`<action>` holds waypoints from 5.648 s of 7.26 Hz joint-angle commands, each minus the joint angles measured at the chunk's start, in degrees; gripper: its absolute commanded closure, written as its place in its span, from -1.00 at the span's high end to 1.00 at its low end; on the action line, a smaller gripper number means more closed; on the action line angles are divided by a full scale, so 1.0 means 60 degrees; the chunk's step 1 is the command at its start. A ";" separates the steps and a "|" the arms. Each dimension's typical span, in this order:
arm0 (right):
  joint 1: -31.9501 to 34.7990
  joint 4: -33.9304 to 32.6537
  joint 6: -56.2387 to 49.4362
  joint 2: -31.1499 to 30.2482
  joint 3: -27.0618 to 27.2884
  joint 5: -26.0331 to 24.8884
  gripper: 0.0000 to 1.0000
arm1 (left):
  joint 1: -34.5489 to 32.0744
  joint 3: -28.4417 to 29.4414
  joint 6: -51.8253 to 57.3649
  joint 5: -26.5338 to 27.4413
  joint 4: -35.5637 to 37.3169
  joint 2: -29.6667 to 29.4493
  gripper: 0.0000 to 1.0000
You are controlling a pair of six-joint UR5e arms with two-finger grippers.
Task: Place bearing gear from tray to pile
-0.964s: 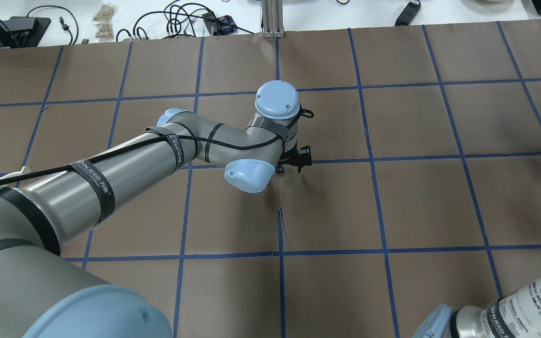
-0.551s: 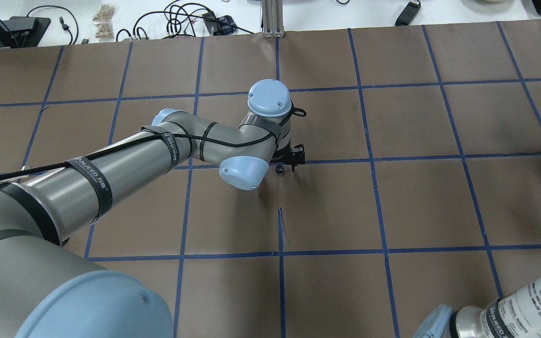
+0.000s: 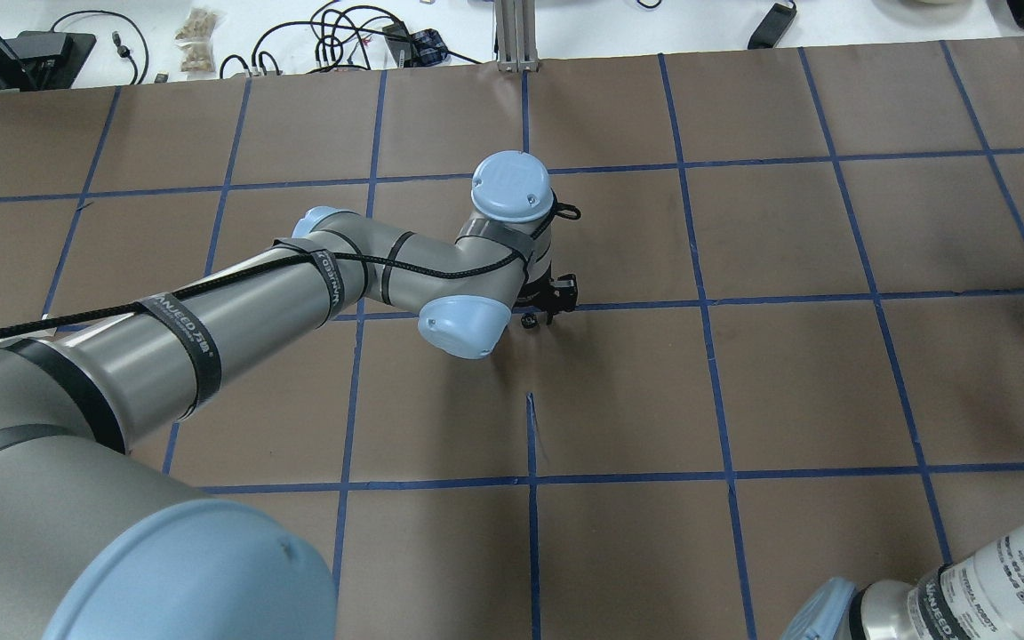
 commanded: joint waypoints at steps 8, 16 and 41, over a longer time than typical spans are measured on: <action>0.0227 0.0102 0.0085 -0.0057 0.0028 0.0262 0.20 | 0.3132 -0.0073 0.4140 0.0120 -0.1940 0.1870 -1.00; 0.0299 0.0595 0.0434 -0.0800 0.0042 0.0116 -0.82 | 0.9672 -0.0102 1.2789 0.0458 -0.2106 0.1919 -1.00; 0.7683 0.8517 1.7611 -0.5206 -0.1303 0.0820 0.84 | 0.1875 -0.0647 0.1861 0.0253 -0.1081 0.2111 1.00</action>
